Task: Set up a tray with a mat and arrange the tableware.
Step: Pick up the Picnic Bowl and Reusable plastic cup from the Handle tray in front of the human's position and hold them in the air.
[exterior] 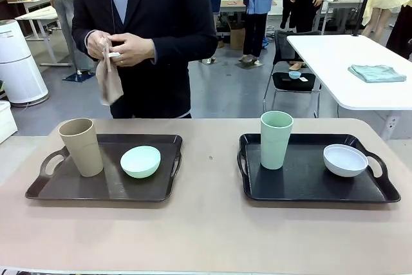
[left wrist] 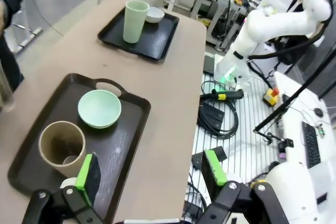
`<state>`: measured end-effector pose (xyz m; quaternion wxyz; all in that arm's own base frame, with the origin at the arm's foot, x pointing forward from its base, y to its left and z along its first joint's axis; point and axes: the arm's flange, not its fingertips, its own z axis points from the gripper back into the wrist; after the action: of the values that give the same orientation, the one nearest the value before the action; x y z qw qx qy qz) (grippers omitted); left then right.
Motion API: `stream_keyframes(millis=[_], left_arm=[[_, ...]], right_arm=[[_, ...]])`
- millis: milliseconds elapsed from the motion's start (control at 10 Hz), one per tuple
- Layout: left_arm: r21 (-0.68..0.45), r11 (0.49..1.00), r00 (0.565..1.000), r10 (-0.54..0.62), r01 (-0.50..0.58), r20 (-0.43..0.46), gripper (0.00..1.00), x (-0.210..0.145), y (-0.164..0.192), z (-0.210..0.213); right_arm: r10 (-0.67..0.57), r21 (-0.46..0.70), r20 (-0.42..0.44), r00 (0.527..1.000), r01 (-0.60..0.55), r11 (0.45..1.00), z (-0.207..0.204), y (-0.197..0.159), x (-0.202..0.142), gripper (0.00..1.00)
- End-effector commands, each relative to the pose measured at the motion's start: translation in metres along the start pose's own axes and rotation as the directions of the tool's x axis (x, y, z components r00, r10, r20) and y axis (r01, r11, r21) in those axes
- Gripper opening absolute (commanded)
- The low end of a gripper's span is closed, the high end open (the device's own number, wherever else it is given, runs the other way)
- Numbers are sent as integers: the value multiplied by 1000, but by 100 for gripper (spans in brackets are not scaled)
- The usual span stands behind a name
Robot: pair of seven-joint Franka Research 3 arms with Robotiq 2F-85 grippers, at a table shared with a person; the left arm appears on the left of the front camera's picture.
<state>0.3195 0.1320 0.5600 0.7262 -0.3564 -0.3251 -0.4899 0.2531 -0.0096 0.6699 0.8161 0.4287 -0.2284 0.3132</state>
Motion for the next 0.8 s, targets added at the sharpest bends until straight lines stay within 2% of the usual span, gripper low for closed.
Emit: stream_keyframes(millis=[0,100,200,300,400,500,600,700], left_arm=[[2,1000,1000,2,-2,0,100,-1,3,2],[129,963,968,-225,238,-106,100,12,19,0],[156,929,936,-310,336,-167,100,15,32,-12],[159,912,914,-340,378,-223,100,7,41,-25],[164,867,865,-417,471,-278,100,-2,49,-33],[164,813,812,-498,559,-304,100,-6,58,-40],[161,751,756,-579,640,-306,100,-14,59,-48],[173,733,746,-602,657,-285,100,-23,65,-55]], right_arm=[[5,-7,-6,1000,-5,1000,-4,6,3,100],[-15,-62,-59,998,11,998,-35,14,31,100],[6,-147,-119,993,-24,989,-68,33,56,100],[55,-281,-180,982,-105,954,-102,55,75,100],[31,-490,-239,971,-148,859,-141,76,95,100],[-45,-616,-254,966,-126,777,-172,91,115,100],[-112,-655,-266,957,-94,750,-201,104,125,100],[-169,-703,-250,953,-58,709,-224,107,131,100]])
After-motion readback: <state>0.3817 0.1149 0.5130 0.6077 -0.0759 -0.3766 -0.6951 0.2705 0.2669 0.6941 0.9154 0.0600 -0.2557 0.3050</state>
